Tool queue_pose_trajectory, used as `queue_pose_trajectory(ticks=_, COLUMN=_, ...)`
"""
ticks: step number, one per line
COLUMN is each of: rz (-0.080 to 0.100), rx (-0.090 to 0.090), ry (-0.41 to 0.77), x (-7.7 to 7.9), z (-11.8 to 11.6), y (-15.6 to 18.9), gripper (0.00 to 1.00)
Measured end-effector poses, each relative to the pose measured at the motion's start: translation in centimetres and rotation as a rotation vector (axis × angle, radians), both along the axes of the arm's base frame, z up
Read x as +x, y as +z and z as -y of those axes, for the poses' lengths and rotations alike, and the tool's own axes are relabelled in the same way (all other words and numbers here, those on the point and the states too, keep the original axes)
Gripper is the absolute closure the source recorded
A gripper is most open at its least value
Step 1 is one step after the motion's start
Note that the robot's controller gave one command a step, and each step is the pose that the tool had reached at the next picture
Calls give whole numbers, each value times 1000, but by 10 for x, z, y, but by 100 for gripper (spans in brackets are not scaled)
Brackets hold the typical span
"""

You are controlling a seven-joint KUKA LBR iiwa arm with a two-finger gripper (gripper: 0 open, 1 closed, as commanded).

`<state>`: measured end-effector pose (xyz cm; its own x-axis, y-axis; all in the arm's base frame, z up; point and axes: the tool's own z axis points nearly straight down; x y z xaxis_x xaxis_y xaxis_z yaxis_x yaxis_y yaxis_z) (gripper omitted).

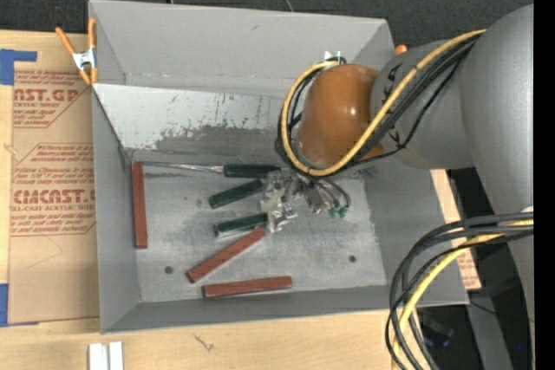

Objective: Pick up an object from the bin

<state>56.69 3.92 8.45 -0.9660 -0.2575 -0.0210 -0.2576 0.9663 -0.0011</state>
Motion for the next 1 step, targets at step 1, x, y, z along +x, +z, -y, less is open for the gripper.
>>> queue_pose_trajectory(ticks=1, rz=0, rx=0, ry=0, x=0, z=0, y=0, gripper=100)
